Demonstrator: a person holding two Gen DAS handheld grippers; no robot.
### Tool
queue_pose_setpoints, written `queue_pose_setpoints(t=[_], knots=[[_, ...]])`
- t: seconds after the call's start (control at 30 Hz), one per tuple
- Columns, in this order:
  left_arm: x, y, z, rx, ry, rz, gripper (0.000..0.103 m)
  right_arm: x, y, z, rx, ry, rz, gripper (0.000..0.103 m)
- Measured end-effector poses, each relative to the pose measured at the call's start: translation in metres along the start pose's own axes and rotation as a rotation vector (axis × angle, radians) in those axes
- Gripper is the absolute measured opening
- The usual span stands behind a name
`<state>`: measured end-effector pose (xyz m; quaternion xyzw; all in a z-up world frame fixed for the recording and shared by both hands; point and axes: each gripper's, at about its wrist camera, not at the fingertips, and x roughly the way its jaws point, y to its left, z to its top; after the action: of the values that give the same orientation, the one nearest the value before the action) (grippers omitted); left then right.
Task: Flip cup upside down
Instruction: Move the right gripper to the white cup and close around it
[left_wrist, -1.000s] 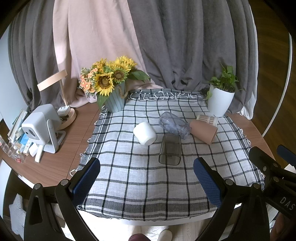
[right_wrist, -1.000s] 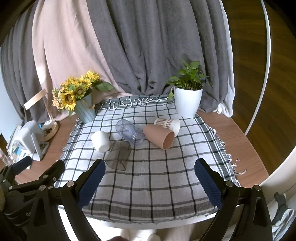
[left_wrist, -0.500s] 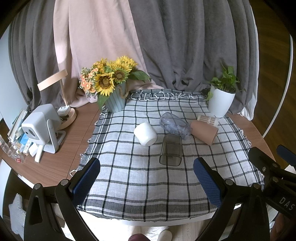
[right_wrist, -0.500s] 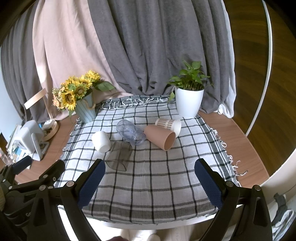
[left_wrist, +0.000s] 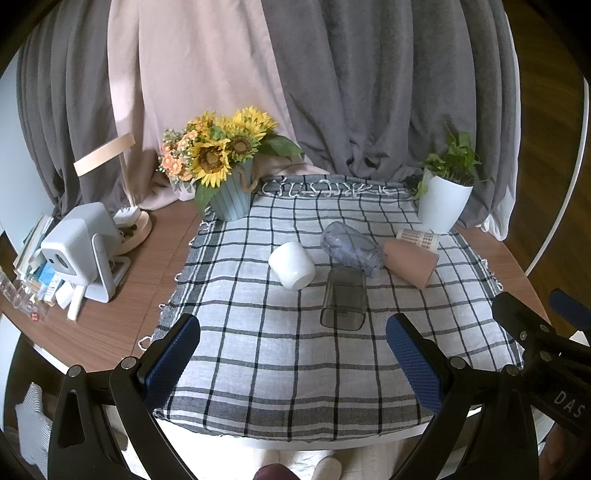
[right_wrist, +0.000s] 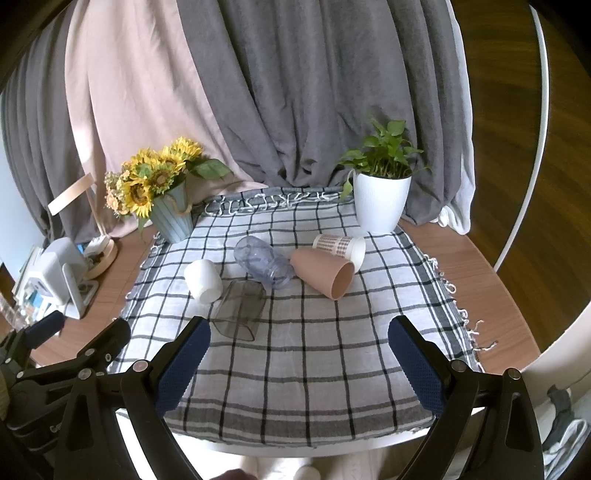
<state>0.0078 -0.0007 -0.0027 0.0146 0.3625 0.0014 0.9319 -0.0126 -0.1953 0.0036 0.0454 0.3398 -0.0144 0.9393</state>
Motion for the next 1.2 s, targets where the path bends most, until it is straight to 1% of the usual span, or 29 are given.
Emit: queue_pose_setpoints(t=[0.13, 0.37, 0.53, 0.63, 0.73, 0.87, 1.03, 1.2], knots=[[0.01, 0.006, -0.001, -0.011, 0.02, 0.026, 0.103, 0.009, 0.007, 0.0, -0.007, 0.014, 0.008, 0.097], [0.037, 0.036, 0.001, -0.053, 0.074, 0.084, 0.103, 0.041, 0.035, 0.005, -0.046, 0.061, 0.035, 0.097], [0.062, 0.058, 0.002, -0.092, 0.126, 0.102, 0.103, 0.066, 0.055, 0.012, -0.077, 0.09, 0.062, 0.097], [0.077, 0.069, 0.004, -0.109, 0.165, 0.111, 0.103, 0.086, 0.07, 0.017, -0.104, 0.122, 0.08, 0.097], [0.093, 0.08, 0.006, -0.128, 0.198, 0.141, 0.103, 0.11, 0.086, 0.022, -0.139, 0.162, 0.109, 0.097], [0.119, 0.094, 0.008, -0.164, 0.235, 0.152, 0.103, 0.143, 0.104, 0.029, -0.18, 0.21, 0.135, 0.097], [0.151, 0.108, 0.009, -0.17, 0.282, 0.186, 0.103, 0.185, 0.124, 0.034, -0.218, 0.269, 0.144, 0.097], [0.181, 0.121, 0.012, -0.182, 0.319, 0.186, 0.103, 0.22, 0.143, 0.037, -0.243, 0.325, 0.157, 0.097]])
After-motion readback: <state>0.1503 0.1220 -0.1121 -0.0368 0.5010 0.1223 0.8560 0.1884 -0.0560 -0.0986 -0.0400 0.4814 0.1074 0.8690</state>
